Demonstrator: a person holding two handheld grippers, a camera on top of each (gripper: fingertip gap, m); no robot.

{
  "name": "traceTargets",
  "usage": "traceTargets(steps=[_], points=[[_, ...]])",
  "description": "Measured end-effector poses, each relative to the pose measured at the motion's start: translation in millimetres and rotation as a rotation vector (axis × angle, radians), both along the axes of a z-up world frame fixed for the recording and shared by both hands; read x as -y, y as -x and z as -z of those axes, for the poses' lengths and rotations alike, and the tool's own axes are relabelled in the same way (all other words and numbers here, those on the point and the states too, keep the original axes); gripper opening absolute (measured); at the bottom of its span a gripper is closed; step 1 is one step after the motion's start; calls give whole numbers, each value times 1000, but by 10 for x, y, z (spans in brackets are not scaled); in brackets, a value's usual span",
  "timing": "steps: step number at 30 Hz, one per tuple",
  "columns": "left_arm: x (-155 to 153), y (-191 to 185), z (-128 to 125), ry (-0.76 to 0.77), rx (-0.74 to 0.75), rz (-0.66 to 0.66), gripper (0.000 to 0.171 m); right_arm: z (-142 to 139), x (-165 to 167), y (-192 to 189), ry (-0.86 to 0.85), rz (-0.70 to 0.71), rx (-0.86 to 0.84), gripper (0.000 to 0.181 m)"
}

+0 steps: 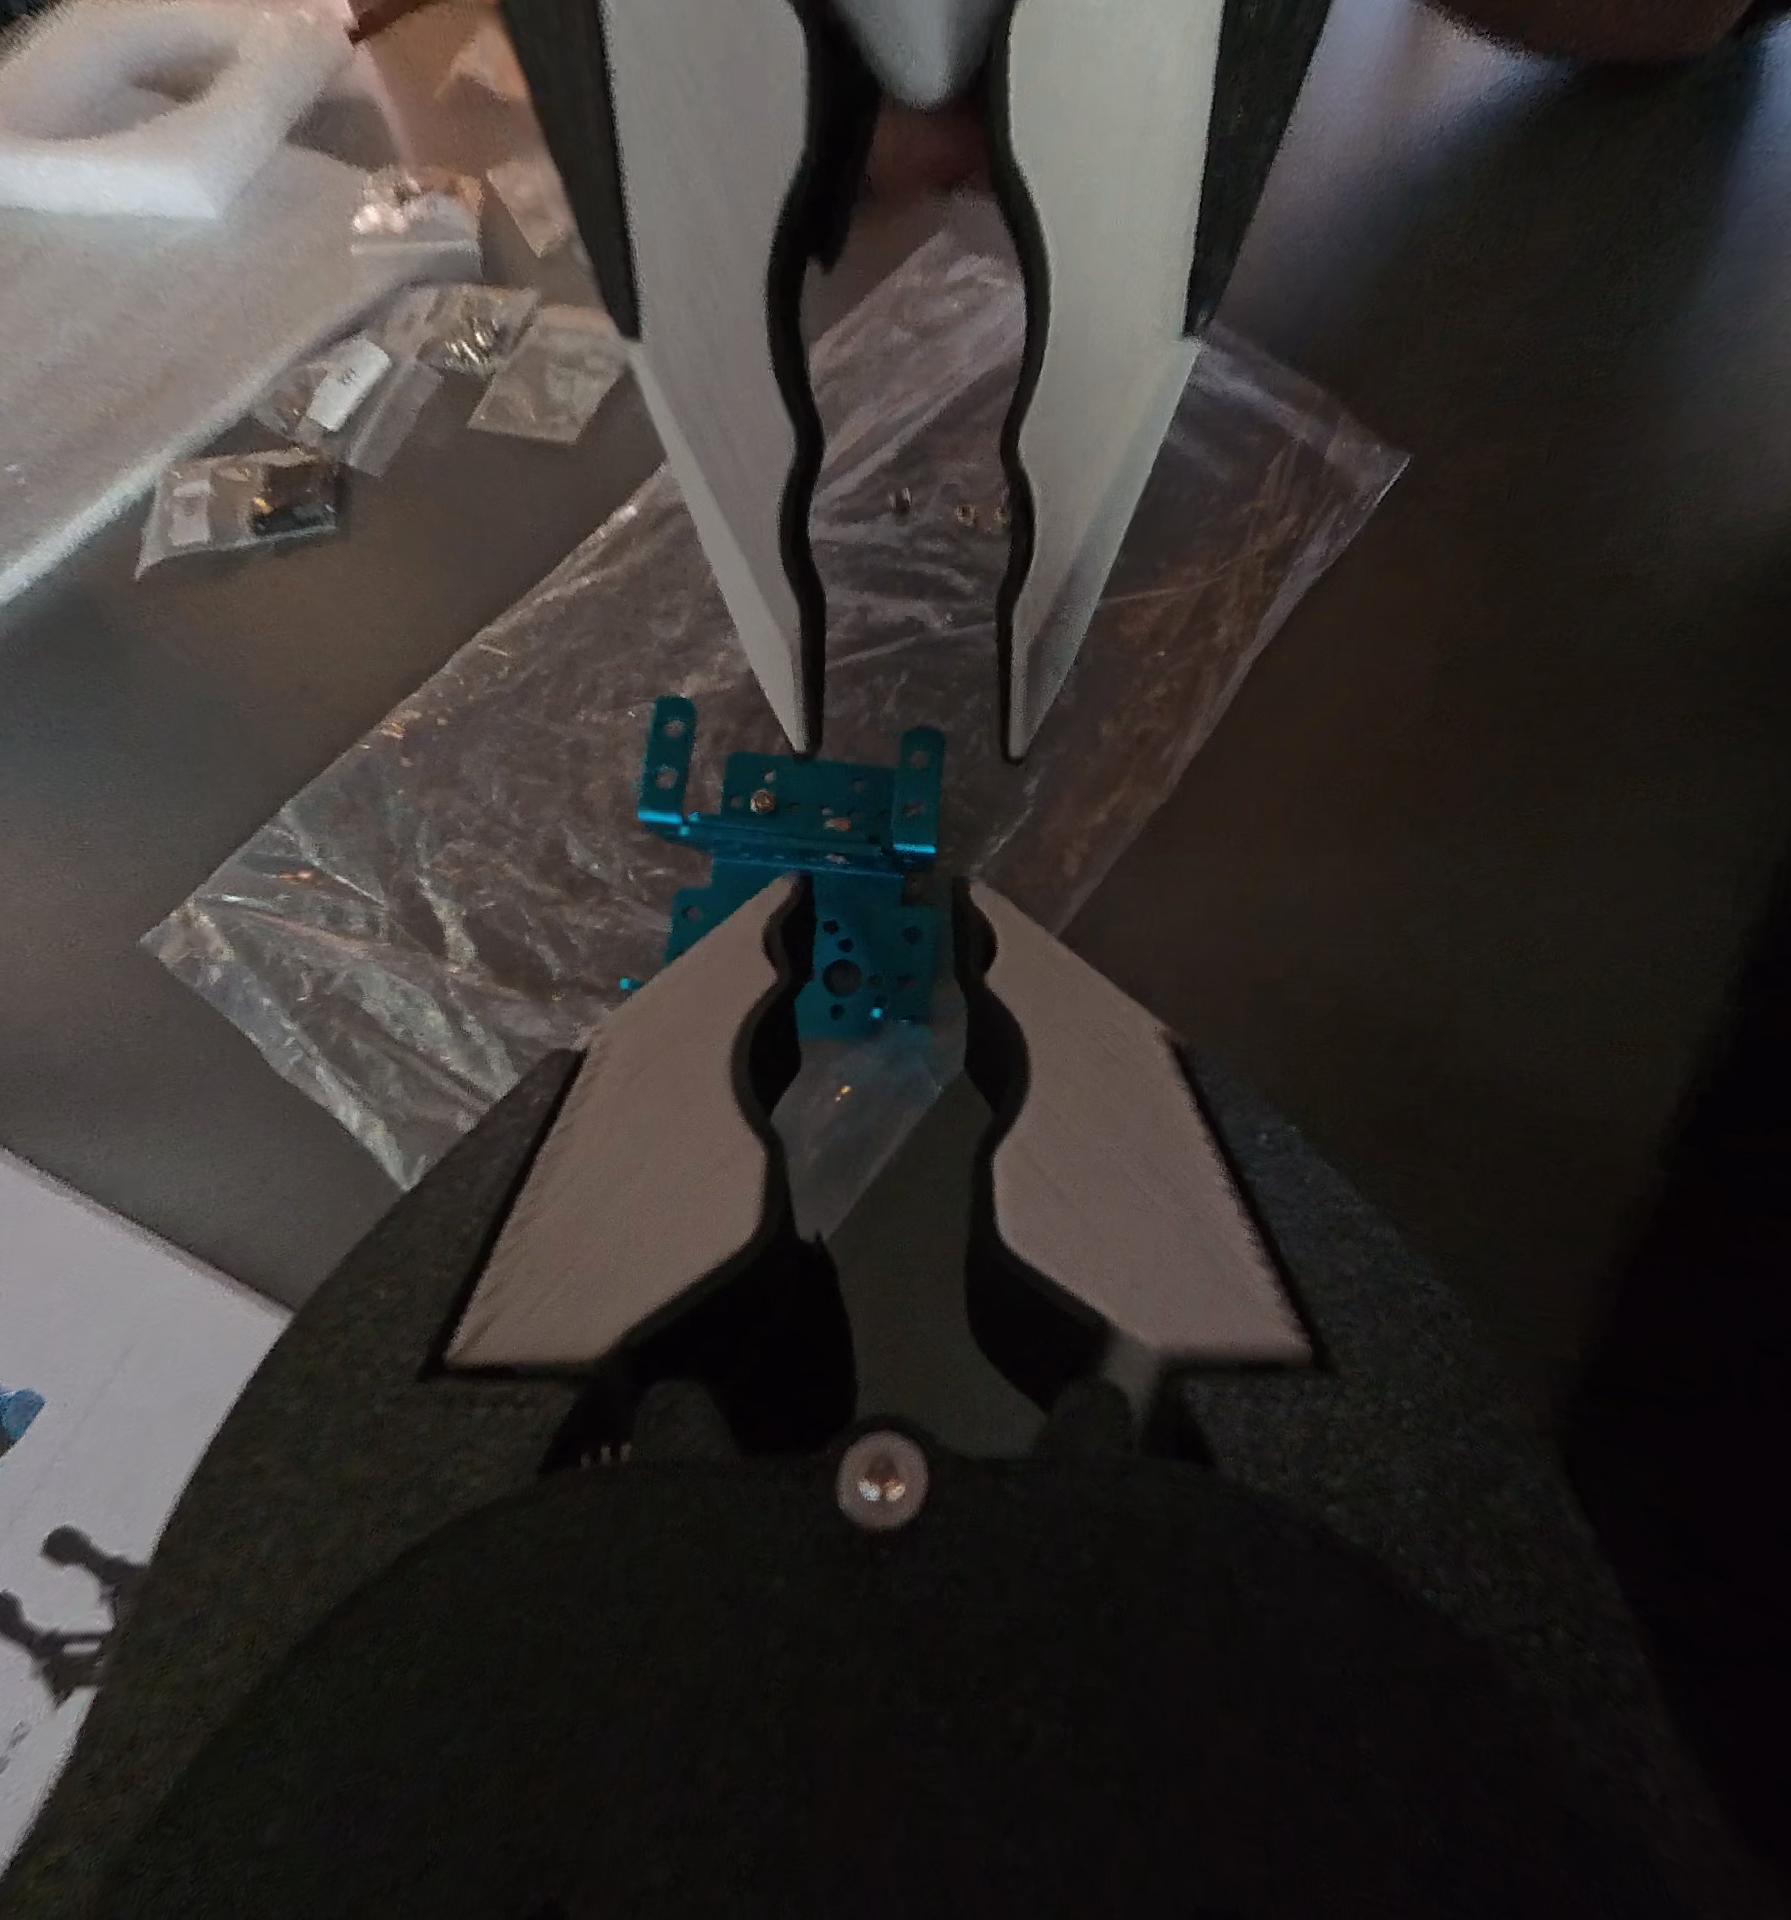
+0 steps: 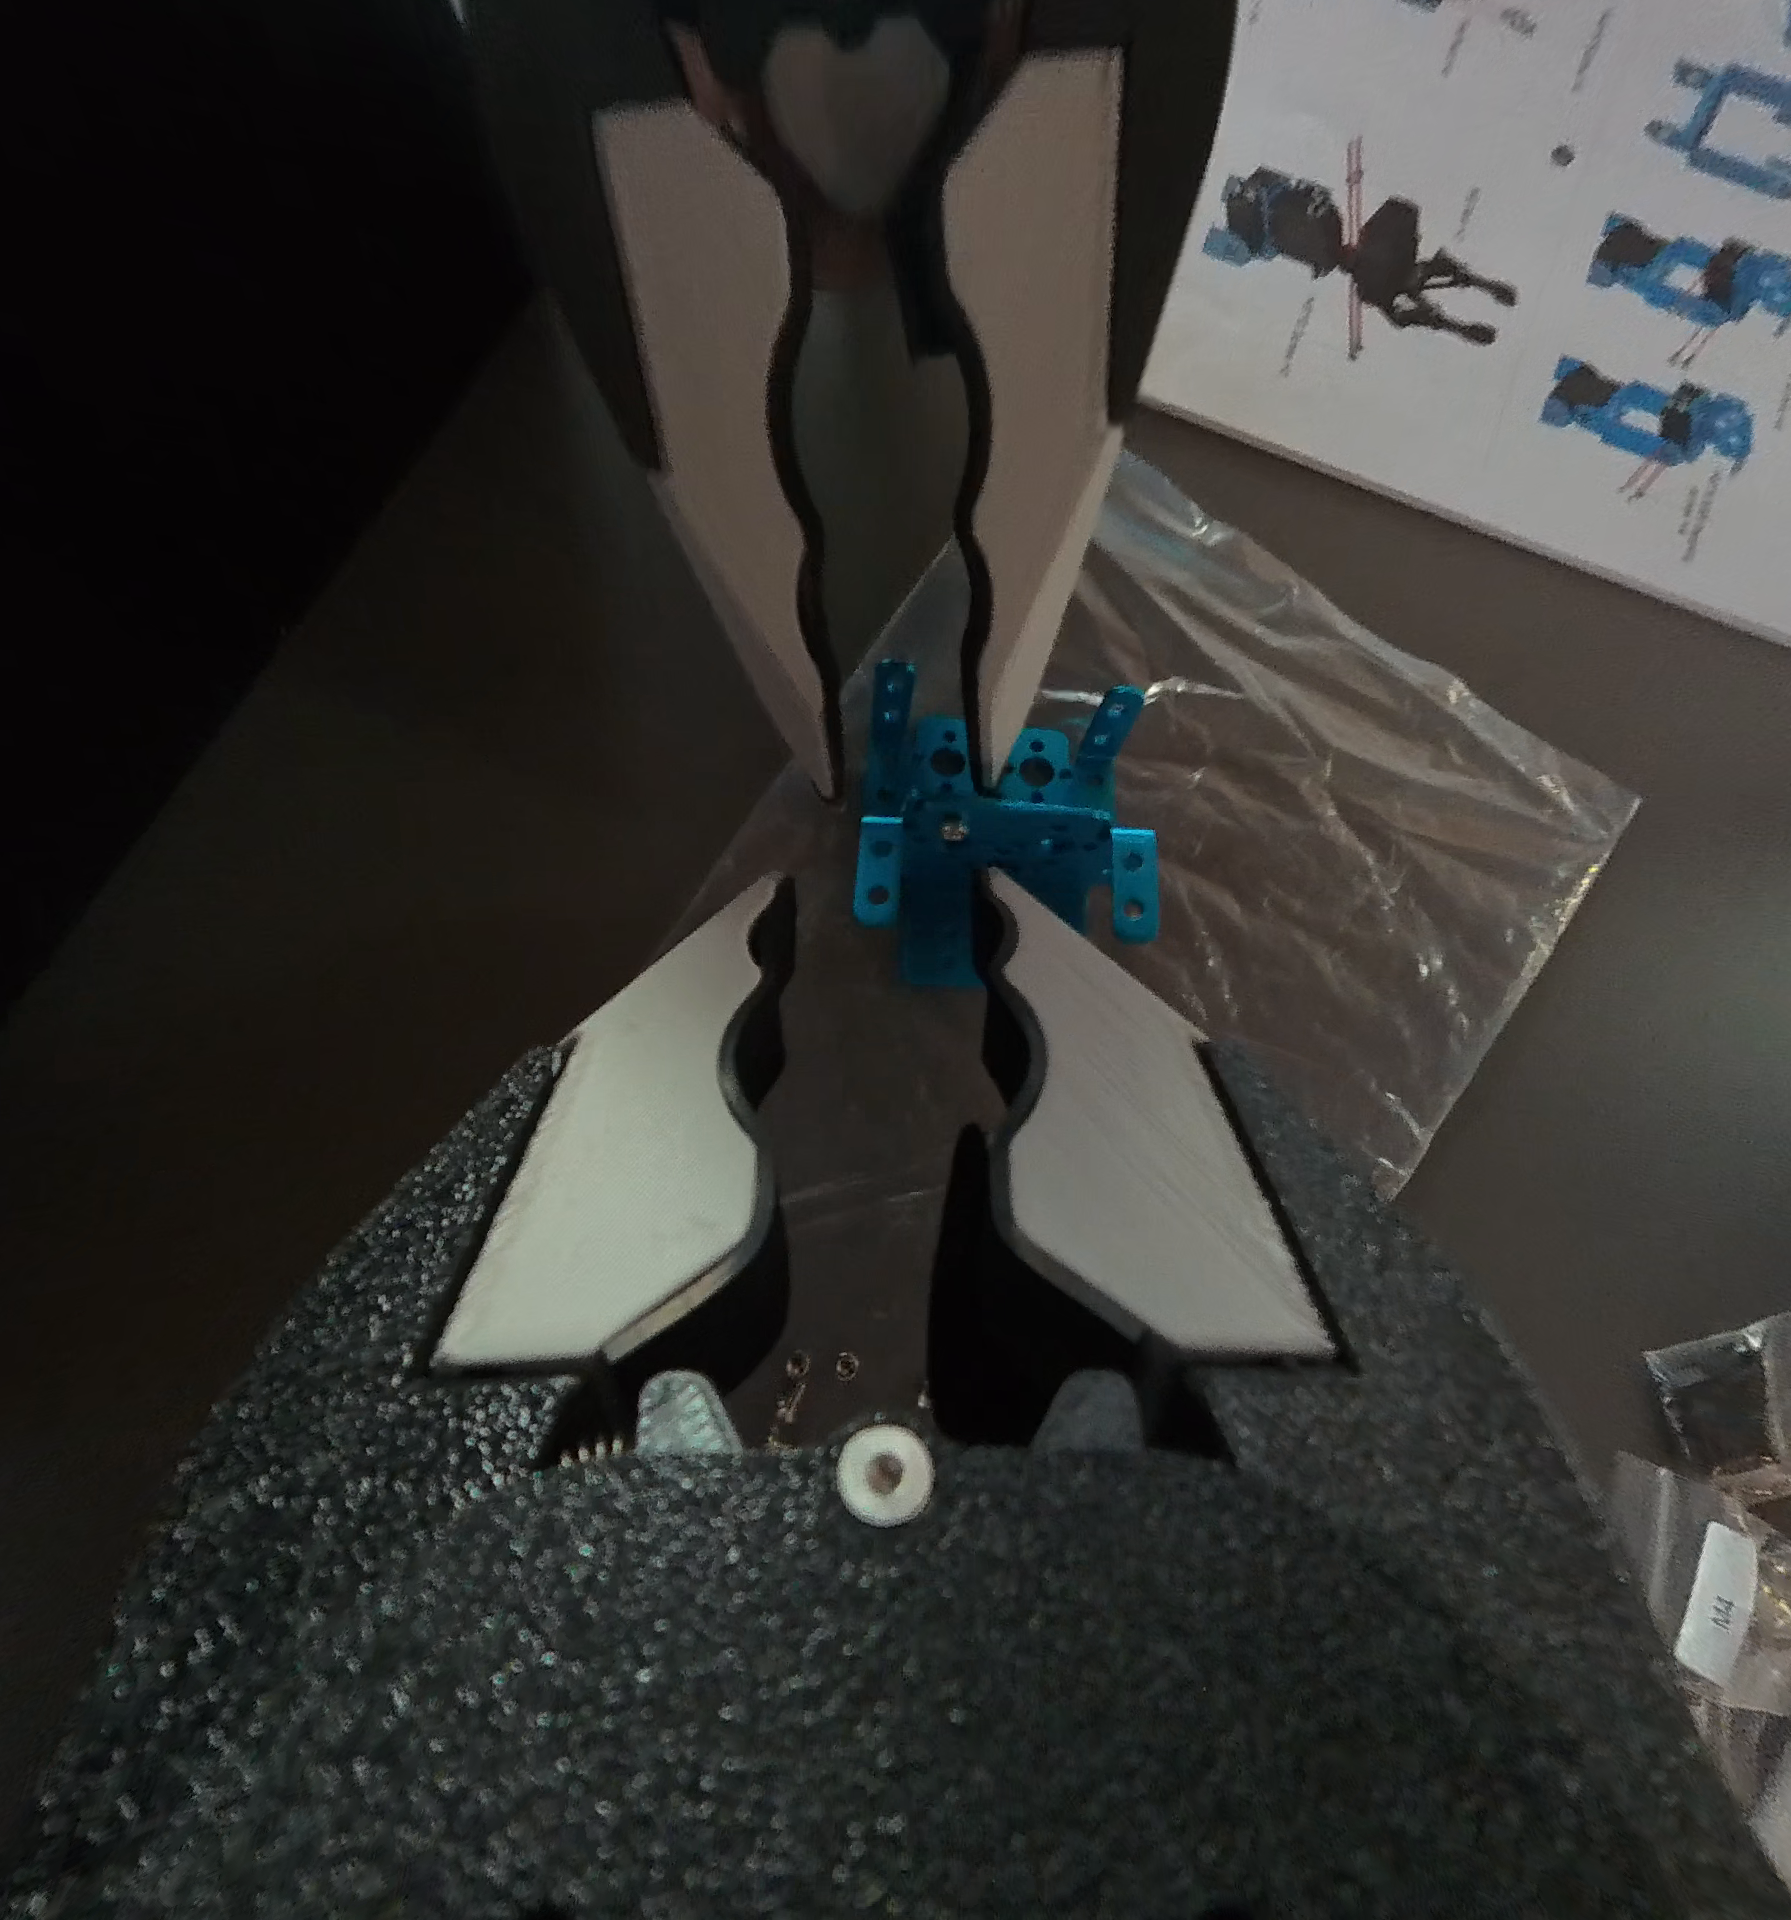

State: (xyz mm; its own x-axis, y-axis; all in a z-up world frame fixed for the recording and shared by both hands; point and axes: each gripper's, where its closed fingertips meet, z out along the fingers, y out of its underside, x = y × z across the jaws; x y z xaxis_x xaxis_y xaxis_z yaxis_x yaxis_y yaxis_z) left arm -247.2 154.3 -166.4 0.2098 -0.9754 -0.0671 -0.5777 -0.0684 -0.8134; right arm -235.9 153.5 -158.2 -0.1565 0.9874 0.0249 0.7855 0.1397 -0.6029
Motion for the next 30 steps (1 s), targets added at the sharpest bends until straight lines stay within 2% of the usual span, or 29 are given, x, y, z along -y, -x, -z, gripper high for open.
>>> traceTargets(steps=[3, 5, 6, 10, 13, 17, 25, 27, 30], points=[[-107, 129, -146, -10, 85, -13, 41, -64, -56, -2, 17, 32, -53, 38], [-205, 157, -114, -18, 83, -21, 62, -141, -68, 21, 43, 62, -113, 41], [-201, 137, -82, -6, 68, 1, 64, -161, -77, 25, 56, 82, -131, 43], [-197, 6, -38, -30, 31, 74, 63, -6, 29, -3, 100, 89, -57, 42], [-191, -58, 1, -24, 9, 106, 62, 92, 19, -13, 6, 95, -19, 31], [-195, -95, 14, -70, -8, 121, 59, 47, 23, 19, -67, 83, -40, 8], [-189, -66, -20, -132, 5, 91, 59, 3, 39, 40, 68, 115, -85, 9], [-195, -60, 3, -141, -8, 85, 59, 34, 51, 35, 59, 96, -63, 25], [-201, -58, 5, -127, -7, 79, 59, 70, 18, 47, -62, 73, -23, 36]])
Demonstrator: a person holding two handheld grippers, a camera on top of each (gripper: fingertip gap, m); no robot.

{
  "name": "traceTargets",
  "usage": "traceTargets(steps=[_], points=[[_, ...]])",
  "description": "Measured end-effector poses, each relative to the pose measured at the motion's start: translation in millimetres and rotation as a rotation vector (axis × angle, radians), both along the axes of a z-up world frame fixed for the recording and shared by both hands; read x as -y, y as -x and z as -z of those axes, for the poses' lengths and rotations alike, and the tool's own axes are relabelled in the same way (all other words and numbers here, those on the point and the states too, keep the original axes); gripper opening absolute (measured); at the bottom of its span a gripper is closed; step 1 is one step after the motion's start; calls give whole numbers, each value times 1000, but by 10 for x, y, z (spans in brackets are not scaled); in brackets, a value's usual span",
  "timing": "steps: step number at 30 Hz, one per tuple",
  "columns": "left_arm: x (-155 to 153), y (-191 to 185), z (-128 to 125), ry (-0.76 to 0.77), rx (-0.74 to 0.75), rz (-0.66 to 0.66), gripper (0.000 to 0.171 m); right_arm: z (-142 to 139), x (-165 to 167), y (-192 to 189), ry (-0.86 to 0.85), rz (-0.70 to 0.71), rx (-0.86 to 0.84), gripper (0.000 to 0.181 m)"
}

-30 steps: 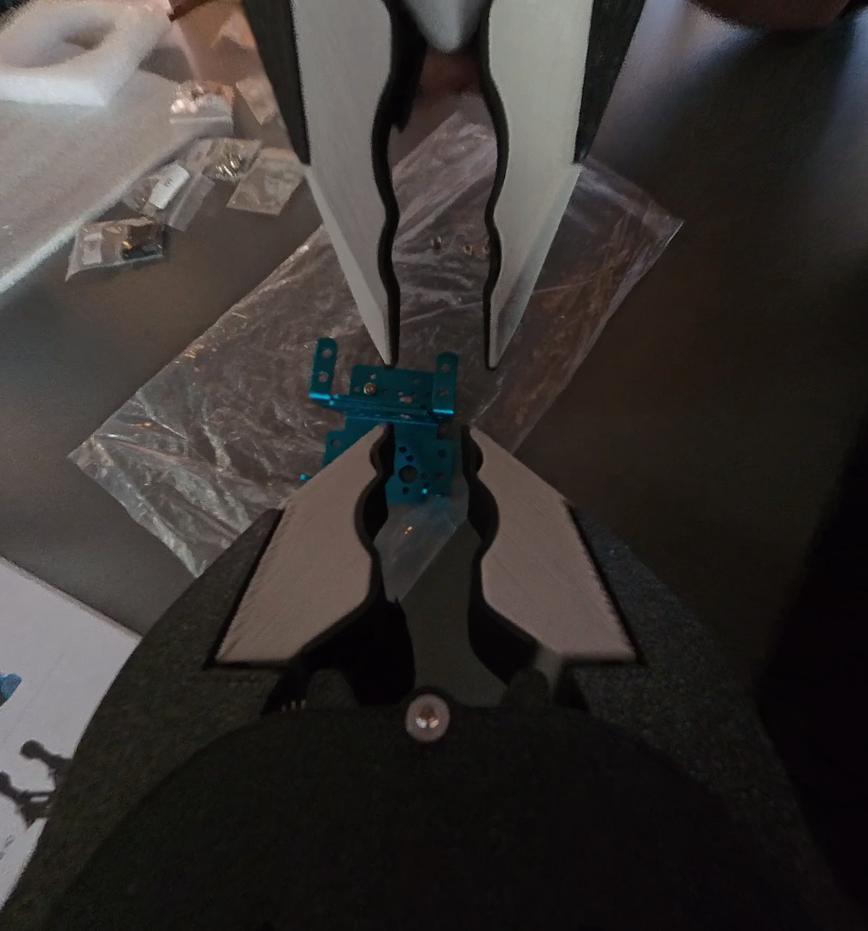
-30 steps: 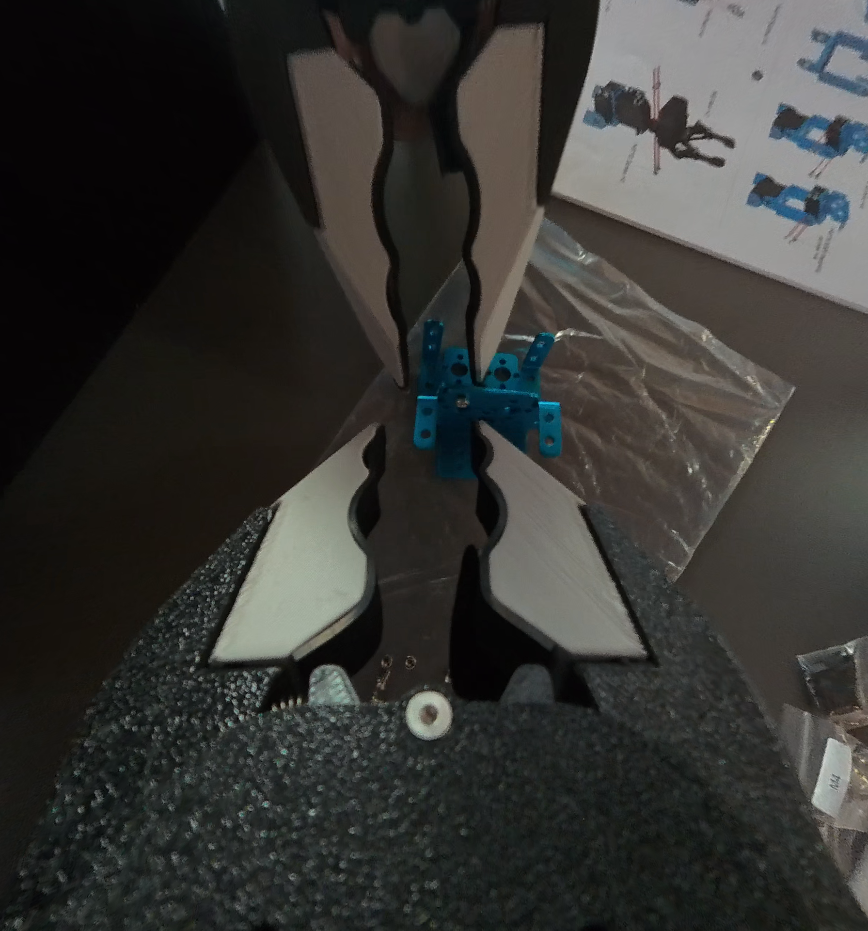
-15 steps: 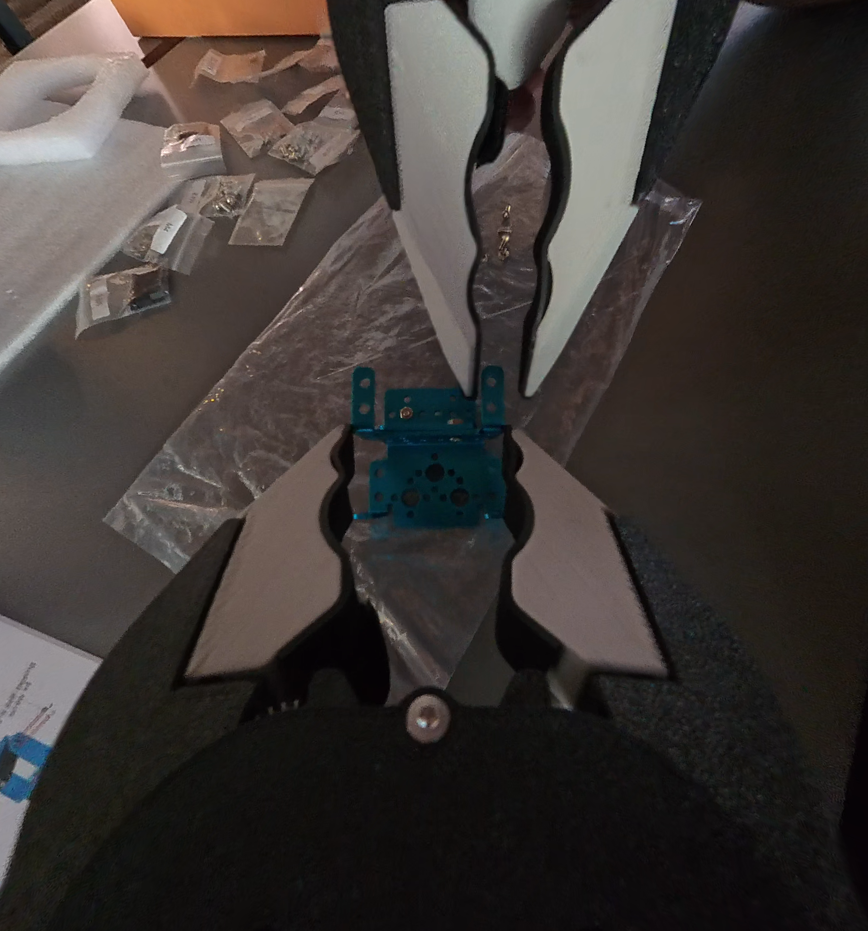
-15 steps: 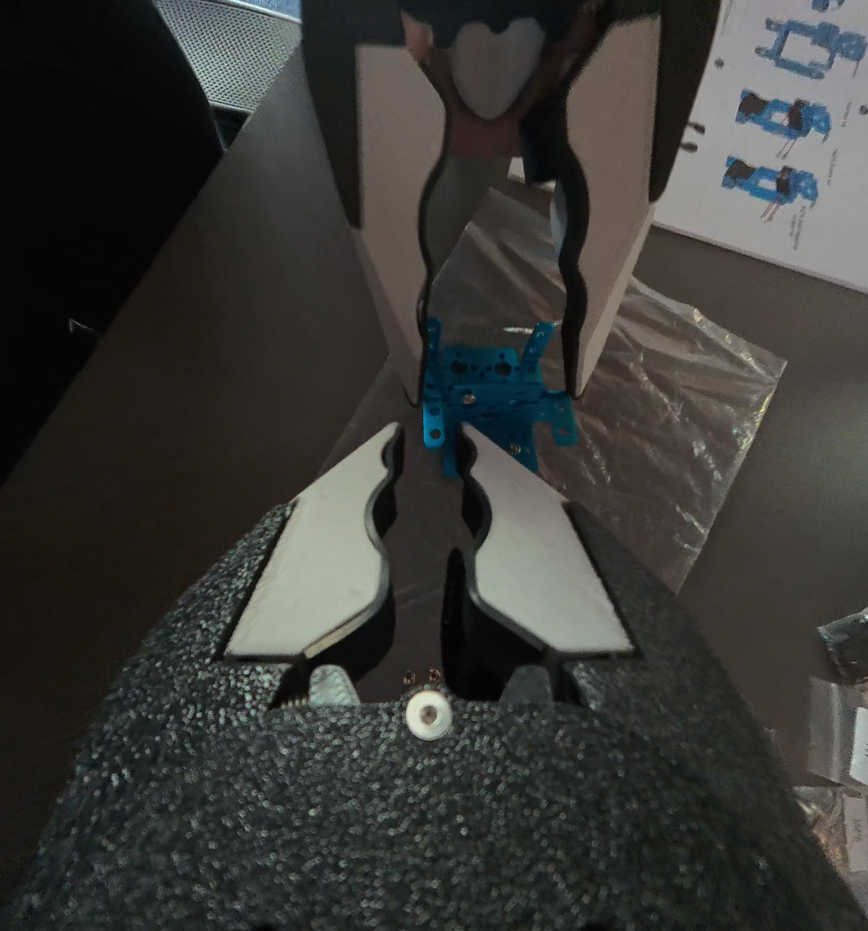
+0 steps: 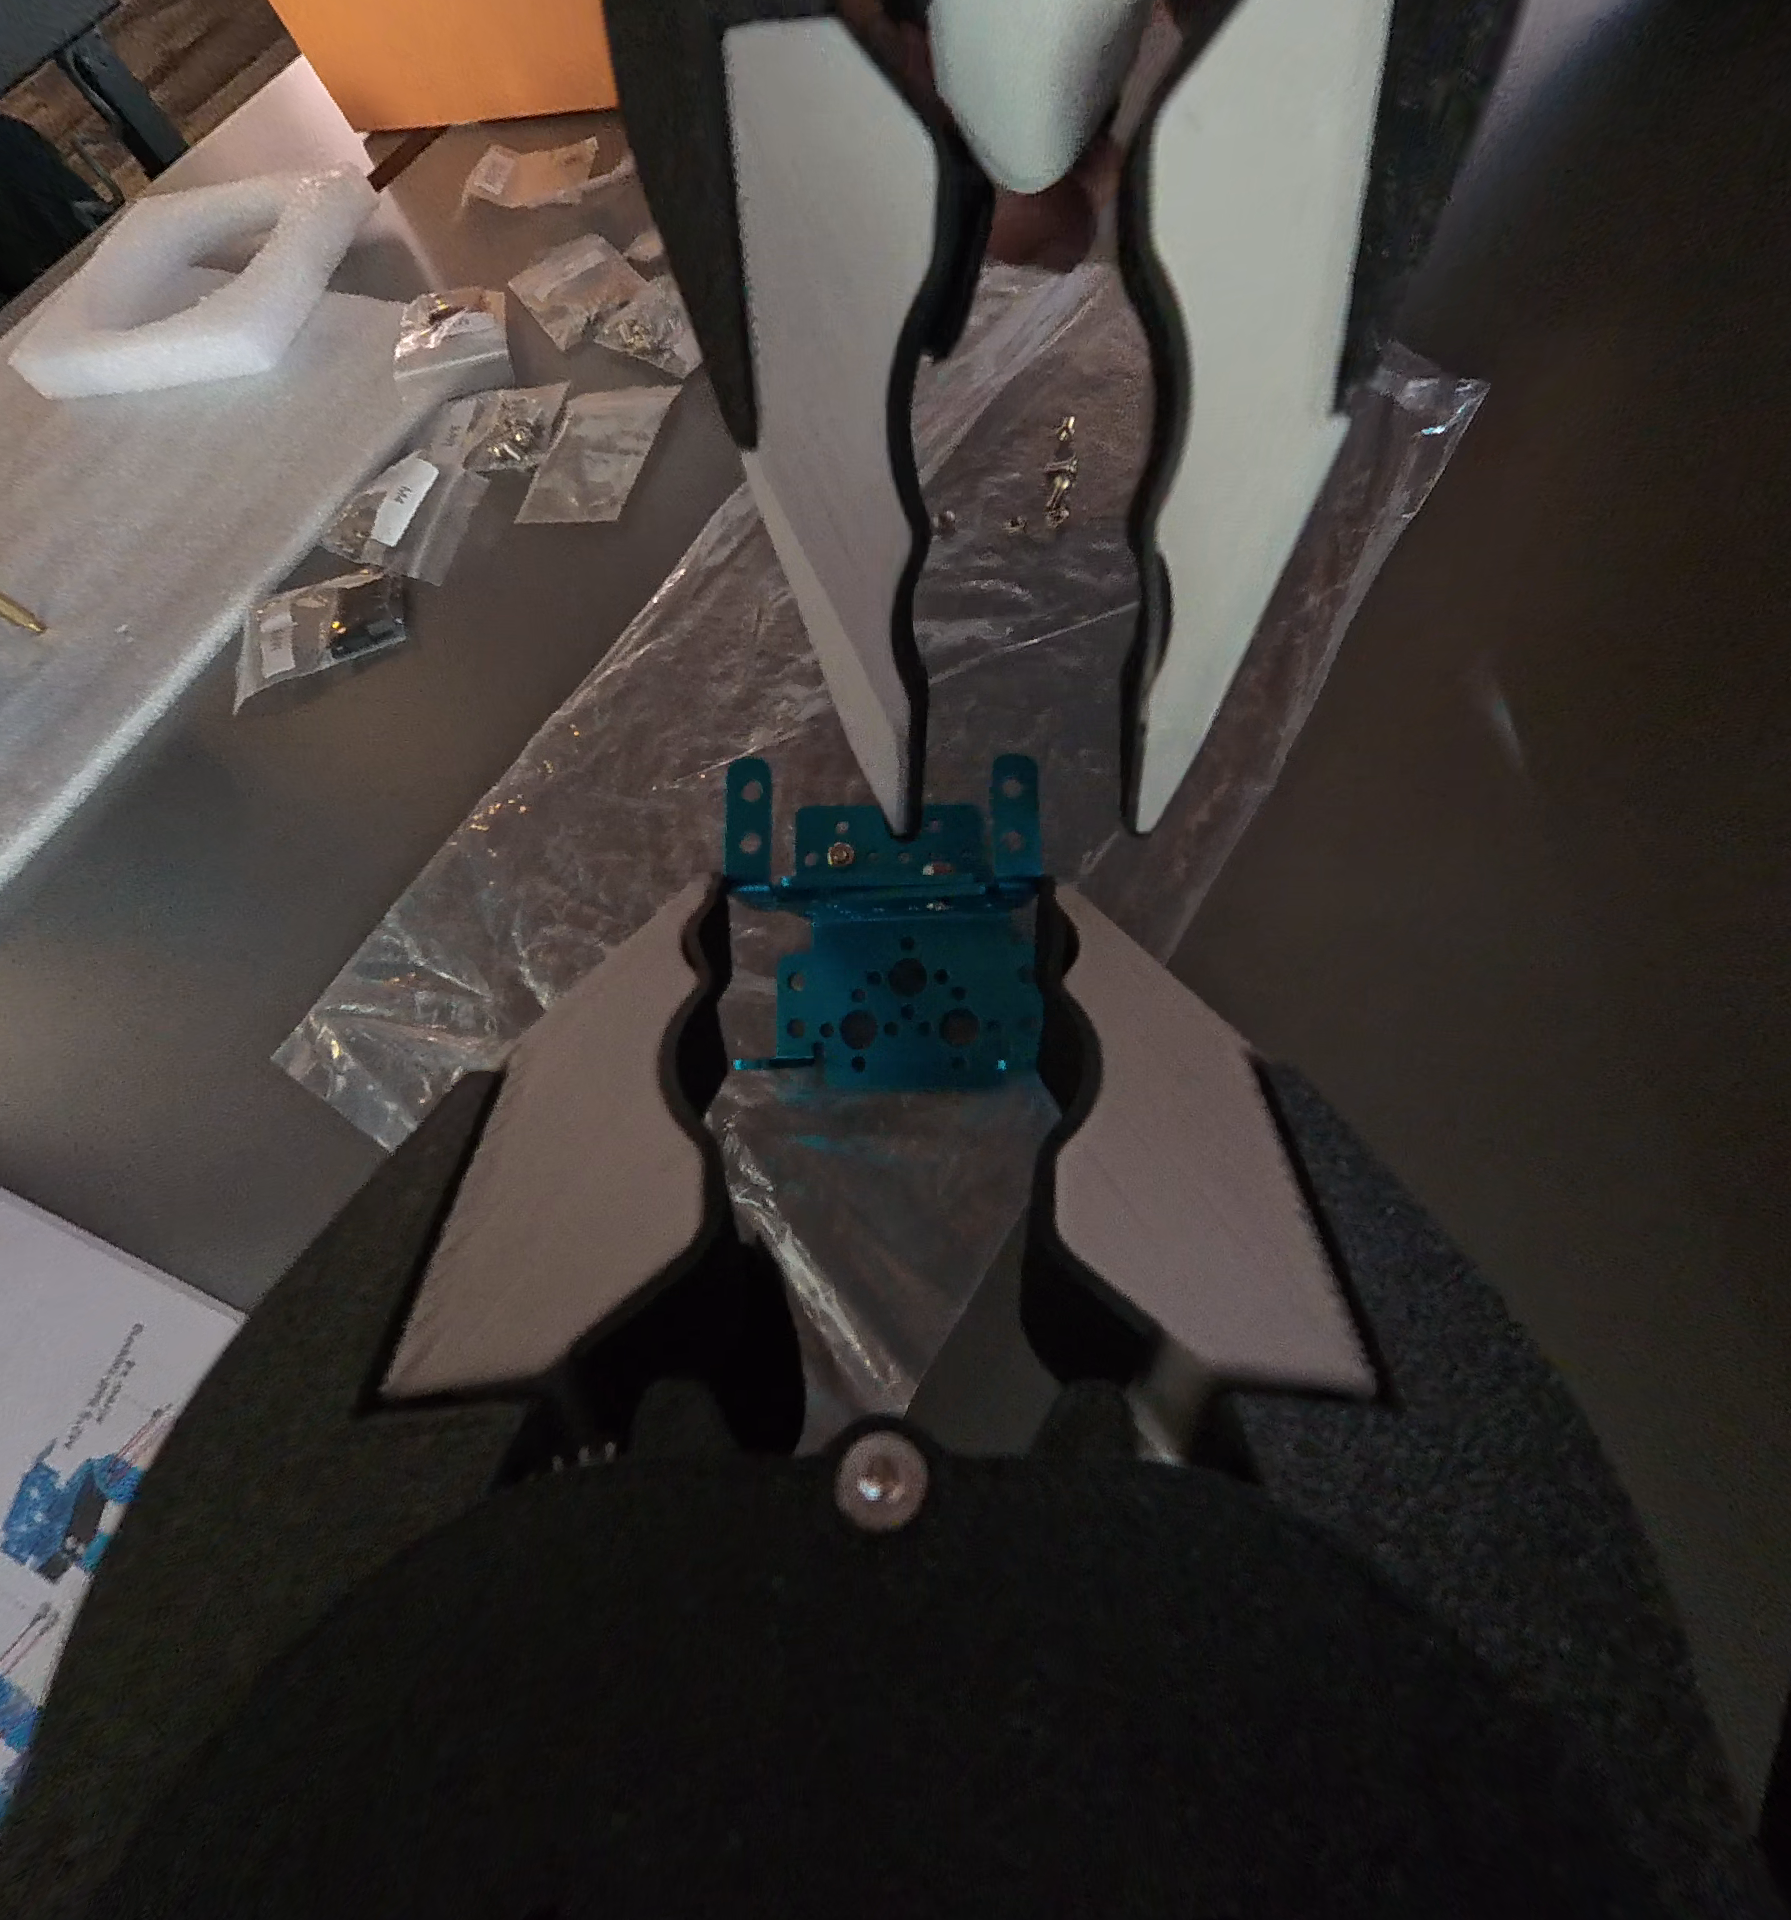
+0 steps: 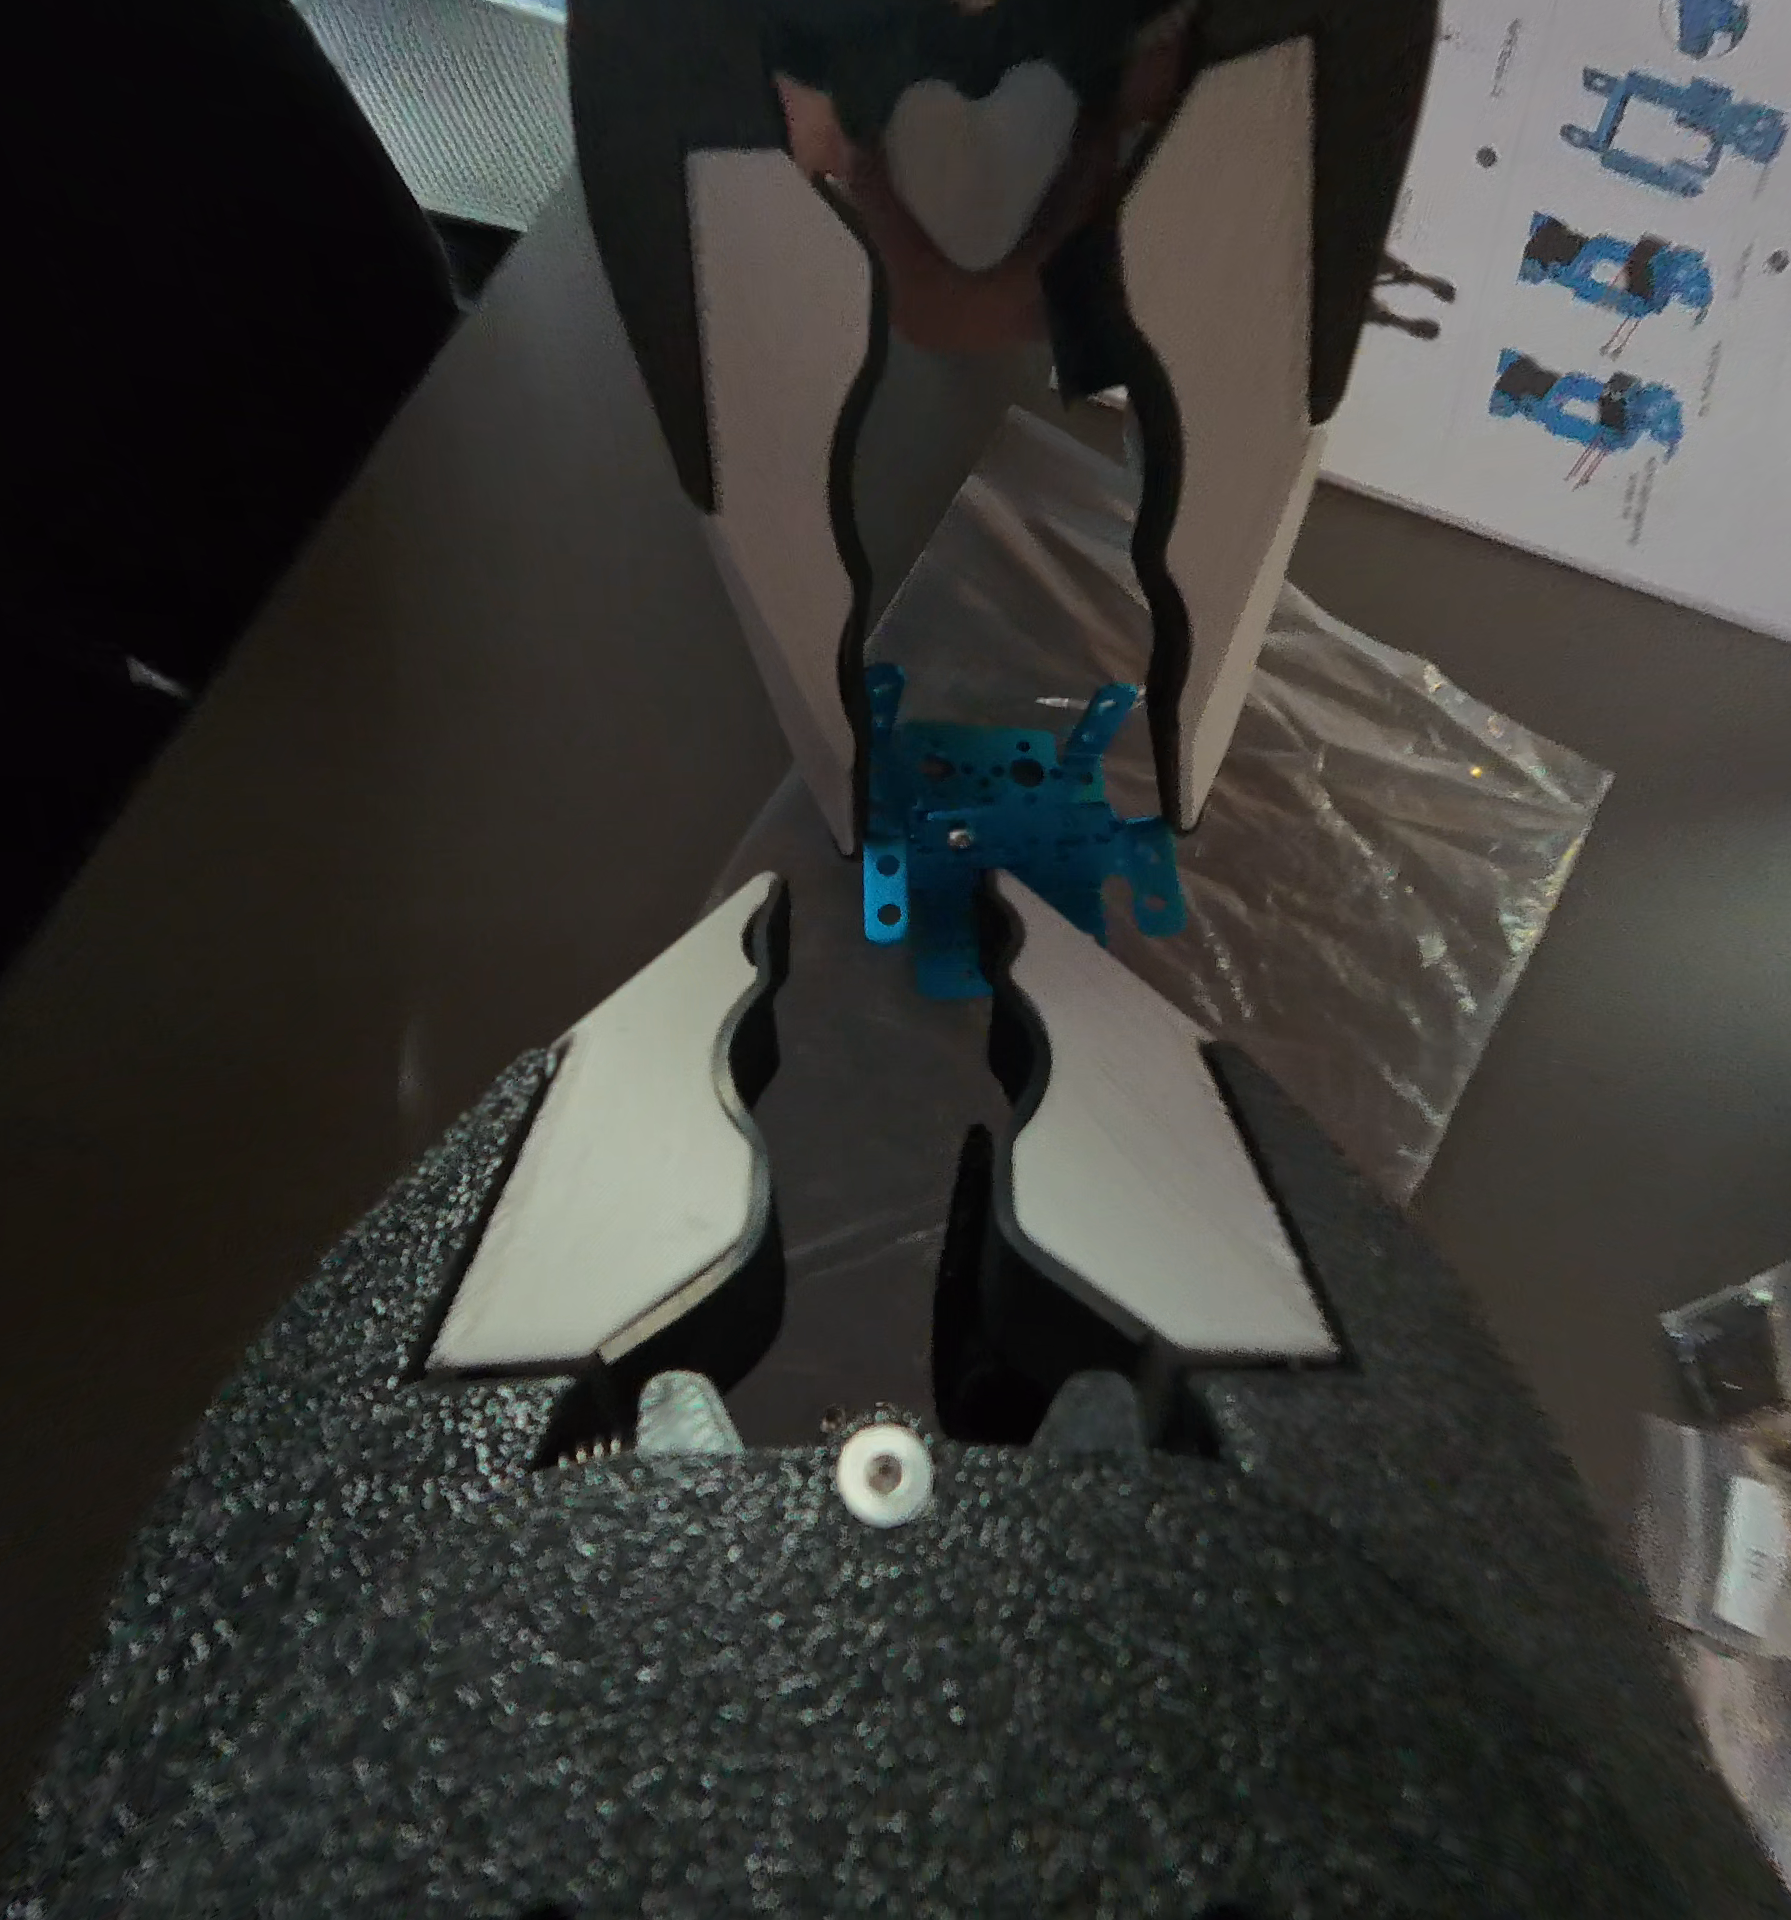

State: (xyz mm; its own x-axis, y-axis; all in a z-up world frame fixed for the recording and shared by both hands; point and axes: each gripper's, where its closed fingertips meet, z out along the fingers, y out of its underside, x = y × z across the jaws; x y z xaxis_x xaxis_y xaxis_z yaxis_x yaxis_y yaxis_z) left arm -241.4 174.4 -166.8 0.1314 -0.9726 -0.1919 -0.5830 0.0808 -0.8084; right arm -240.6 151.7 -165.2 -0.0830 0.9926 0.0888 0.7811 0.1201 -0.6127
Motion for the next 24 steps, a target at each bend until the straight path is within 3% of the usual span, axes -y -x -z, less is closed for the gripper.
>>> traceTargets(steps=[6, 11, 24], points=[[13, 63, -9, 8, 6, -24, 57, -7, -37, 8, -149, -13, 147, 39], [-35, 25, 2, 39, 3, -24, 60, 25, -19, 1, -104, -38, 275, 41], [-23, -27, 18, 40, -1, 5, 59, 73, -1, 22, -146, -23, 322, 43]])
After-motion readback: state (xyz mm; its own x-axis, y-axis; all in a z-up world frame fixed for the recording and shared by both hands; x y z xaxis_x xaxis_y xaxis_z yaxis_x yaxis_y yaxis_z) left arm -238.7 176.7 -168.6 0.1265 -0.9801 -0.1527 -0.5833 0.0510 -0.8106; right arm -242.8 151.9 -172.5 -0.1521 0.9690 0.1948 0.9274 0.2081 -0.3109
